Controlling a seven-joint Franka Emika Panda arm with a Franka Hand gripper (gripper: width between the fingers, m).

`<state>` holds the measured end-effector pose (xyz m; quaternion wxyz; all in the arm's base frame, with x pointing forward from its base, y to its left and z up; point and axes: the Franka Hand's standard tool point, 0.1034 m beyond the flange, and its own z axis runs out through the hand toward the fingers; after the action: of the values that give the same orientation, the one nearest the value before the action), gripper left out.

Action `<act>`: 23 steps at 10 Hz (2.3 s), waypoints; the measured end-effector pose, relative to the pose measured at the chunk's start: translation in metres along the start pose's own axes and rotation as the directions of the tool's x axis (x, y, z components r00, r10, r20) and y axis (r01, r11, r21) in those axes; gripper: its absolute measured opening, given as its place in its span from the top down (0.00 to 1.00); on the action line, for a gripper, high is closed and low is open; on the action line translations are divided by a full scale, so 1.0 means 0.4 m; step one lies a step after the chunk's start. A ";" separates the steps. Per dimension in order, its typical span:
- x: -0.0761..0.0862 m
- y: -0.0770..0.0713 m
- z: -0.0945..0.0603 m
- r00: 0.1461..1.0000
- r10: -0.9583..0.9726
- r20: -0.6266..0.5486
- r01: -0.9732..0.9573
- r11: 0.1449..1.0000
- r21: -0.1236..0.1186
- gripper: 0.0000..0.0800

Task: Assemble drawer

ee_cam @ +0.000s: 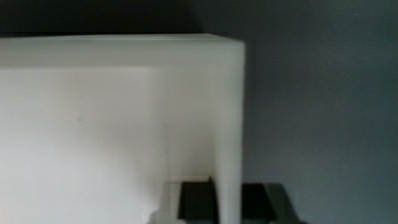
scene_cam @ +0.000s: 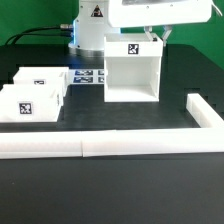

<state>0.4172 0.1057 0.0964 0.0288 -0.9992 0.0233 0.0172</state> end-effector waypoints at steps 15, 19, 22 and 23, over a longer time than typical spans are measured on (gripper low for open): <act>0.384 0.022 -0.022 0.996 -0.004 -0.088 0.007 0.999 0.040 0.95; 0.393 0.005 -0.023 0.917 0.395 -0.060 -0.391 0.917 0.077 0.95; 0.421 -0.008 -0.024 0.807 0.589 -0.041 -0.584 0.806 0.096 0.95; 0.422 -0.011 -0.026 0.779 0.625 -0.036 -0.620 0.778 0.100 0.95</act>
Offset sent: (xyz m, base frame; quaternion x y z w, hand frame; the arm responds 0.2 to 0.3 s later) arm 0.0692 -0.0096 0.0004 0.0073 -0.0030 -0.0237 0.9997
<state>0.5862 0.1017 0.1010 0.0618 -0.9333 0.3537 -0.0089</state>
